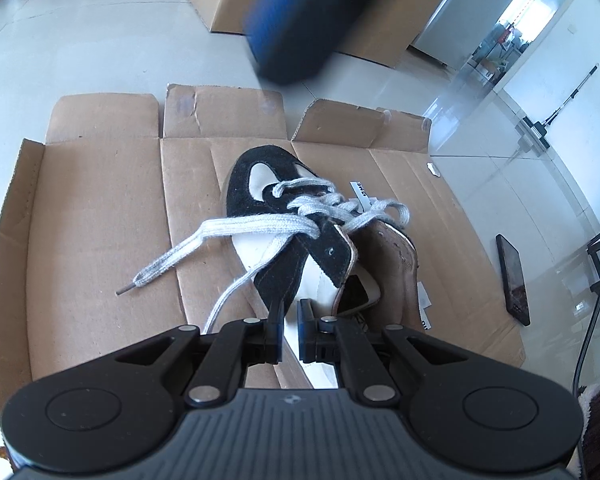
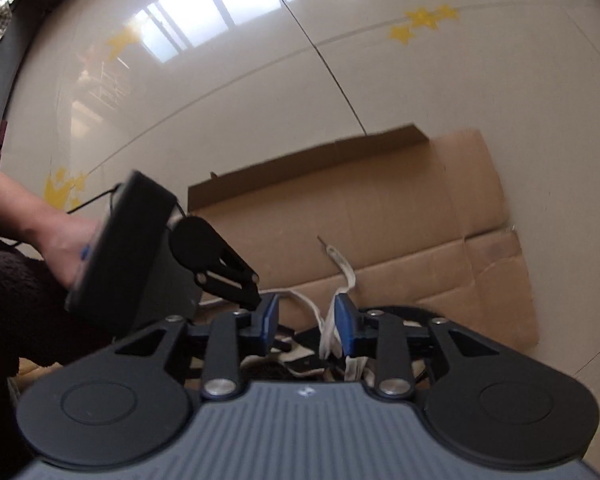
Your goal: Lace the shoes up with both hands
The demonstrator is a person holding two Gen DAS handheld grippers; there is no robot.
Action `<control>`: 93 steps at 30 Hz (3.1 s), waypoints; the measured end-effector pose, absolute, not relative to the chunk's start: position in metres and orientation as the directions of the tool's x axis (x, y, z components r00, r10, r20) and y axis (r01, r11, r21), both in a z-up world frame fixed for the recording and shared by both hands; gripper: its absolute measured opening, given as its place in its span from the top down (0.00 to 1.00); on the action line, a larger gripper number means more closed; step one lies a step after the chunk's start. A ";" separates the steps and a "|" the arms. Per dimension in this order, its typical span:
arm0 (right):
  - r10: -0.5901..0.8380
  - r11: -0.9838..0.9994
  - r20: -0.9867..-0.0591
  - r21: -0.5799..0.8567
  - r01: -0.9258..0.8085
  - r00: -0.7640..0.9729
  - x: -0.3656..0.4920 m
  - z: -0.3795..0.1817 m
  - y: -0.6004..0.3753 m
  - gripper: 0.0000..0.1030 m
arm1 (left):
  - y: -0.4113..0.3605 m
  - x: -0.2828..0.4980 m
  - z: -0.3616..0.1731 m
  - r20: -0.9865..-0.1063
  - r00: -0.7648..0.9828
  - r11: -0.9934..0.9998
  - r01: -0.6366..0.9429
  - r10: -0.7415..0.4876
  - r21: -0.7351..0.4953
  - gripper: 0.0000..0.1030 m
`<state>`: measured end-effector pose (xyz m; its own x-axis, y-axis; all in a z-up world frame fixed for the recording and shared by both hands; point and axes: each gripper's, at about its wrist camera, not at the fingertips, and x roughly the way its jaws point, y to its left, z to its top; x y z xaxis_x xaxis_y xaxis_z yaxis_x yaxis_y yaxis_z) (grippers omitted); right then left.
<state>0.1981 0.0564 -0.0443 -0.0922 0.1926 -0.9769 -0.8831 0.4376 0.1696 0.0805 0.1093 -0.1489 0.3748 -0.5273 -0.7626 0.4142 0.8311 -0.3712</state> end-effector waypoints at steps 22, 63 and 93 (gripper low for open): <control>0.091 0.457 -0.982 0.187 -0.870 -0.163 0.188 -0.114 0.045 0.96 | 0.108 0.083 -0.150 -0.772 0.364 0.831 0.424 -0.521 -0.361 0.94; 0.353 0.378 -0.907 0.364 -0.851 -0.232 0.181 -0.022 0.076 0.97 | 0.131 0.080 -0.156 -0.789 0.334 0.835 0.403 -0.515 -0.374 0.66; 0.280 0.261 -0.922 0.341 -0.903 -0.267 0.078 -0.109 0.048 0.36 | 0.188 0.070 -0.174 -0.891 0.264 0.925 0.203 -0.368 -0.322 0.66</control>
